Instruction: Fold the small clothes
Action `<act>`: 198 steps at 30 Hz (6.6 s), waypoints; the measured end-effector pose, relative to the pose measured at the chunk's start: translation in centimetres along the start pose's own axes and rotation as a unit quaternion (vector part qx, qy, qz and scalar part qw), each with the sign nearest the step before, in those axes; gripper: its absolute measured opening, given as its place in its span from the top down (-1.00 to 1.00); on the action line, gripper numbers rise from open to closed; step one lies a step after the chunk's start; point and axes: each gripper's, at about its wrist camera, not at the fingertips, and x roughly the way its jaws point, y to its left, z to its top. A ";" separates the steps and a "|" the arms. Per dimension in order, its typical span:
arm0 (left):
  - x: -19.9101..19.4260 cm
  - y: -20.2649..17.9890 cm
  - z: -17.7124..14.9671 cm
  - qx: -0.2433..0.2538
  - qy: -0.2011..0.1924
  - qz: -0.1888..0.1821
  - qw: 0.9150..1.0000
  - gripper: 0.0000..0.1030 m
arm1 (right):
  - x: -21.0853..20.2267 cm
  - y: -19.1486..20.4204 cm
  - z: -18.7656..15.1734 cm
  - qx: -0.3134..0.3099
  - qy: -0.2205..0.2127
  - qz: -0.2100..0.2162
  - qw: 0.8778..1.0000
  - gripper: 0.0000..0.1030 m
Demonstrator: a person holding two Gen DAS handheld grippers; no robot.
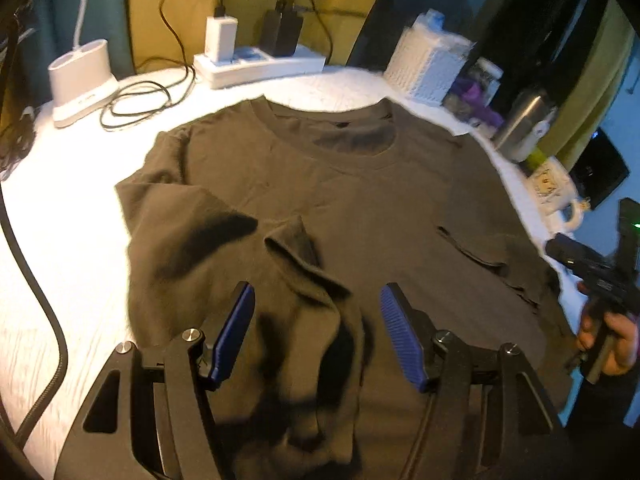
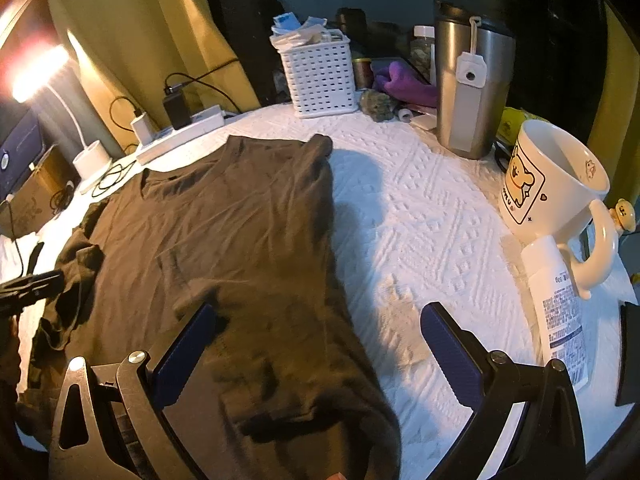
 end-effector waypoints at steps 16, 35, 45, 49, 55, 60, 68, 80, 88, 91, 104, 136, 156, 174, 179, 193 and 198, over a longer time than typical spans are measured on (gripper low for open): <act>-0.4 -4.1 1.5 0.041 -0.016 -0.026 0.999 -0.27 | 0.3 -0.1 0.9 -0.010 -0.002 -0.006 1.000 -1.00; -8.9 -1.1 -6.0 0.030 -0.074 0.019 0.997 -0.27 | -5.4 9.1 -4.7 -0.082 -0.015 0.023 0.996 -1.00; -11.0 -1.1 -9.4 0.022 -0.094 0.026 0.995 -0.27 | -7.1 12.8 -8.5 -0.107 -0.005 0.034 0.994 -1.00; -11.5 -1.1 -10.6 0.020 -0.100 0.039 0.994 -0.27 | -7.5 13.9 -10.0 -0.116 0.002 0.038 0.992 -1.00; -12.3 -1.7 -12.5 0.030 -0.116 0.078 0.990 -0.27 | -7.9 15.5 -11.9 -0.125 0.011 0.045 0.991 -1.00; -12.6 -1.6 -13.4 0.019 -0.117 0.076 0.990 -0.27 | -8.1 16.2 -13.2 -0.129 0.018 0.045 0.990 -1.00; -12.7 -0.8 -14.7 0.006 -0.111 0.086 0.990 -0.27 | -7.2 16.6 -14.8 -0.133 0.035 0.032 0.990 -0.57; -11.6 2.9 -17.2 -0.022 -0.063 0.103 0.992 -0.27 | -8.5 12.7 -13.6 -0.149 0.002 0.002 0.989 0.81; -12.3 3.8 -17.7 -0.020 -0.049 0.108 0.993 -0.27 | -7.3 8.6 -10.0 -0.129 -0.012 -0.032 0.991 0.82; -11.8 4.0 -17.8 -0.020 -0.039 0.109 0.993 -0.27 | -6.4 7.6 -8.7 -0.122 -0.017 -0.038 0.992 0.82; -11.5 3.7 -17.2 -0.025 -0.044 0.127 0.991 -0.27 | -4.6 5.3 -6.7 -0.119 -0.016 -0.095 0.988 -0.73; -13.5 4.0 -20.2 -0.045 -0.018 0.050 0.998 -0.27 | -6.1 5.6 -11.1 -0.164 -0.024 -0.143 0.976 0.86; -12.6 3.1 -20.8 -0.003 -0.009 0.109 0.994 -0.27 | -6.8 2.4 -10.9 -0.111 -0.035 -0.116 0.986 0.86; -15.7 0.9 -19.4 0.020 -0.078 0.106 0.991 0.82 | -10.3 0.9 -9.1 -0.081 -0.082 -0.096 0.989 0.88; -16.2 0.7 -18.0 0.026 -0.105 0.110 0.988 0.82 | -9.6 0.9 -9.3 -0.077 -0.070 -0.085 0.991 0.88; -15.6 3.0 -15.7 -0.005 -0.100 0.064 0.993 0.82 | -5.7 -1.4 -10.7 -0.055 0.006 -0.090 0.994 0.87; -14.4 3.8 -17.8 -0.020 -0.049 0.061 0.997 0.80 | -5.6 -1.5 -10.5 -0.064 0.011 -0.087 0.994 0.86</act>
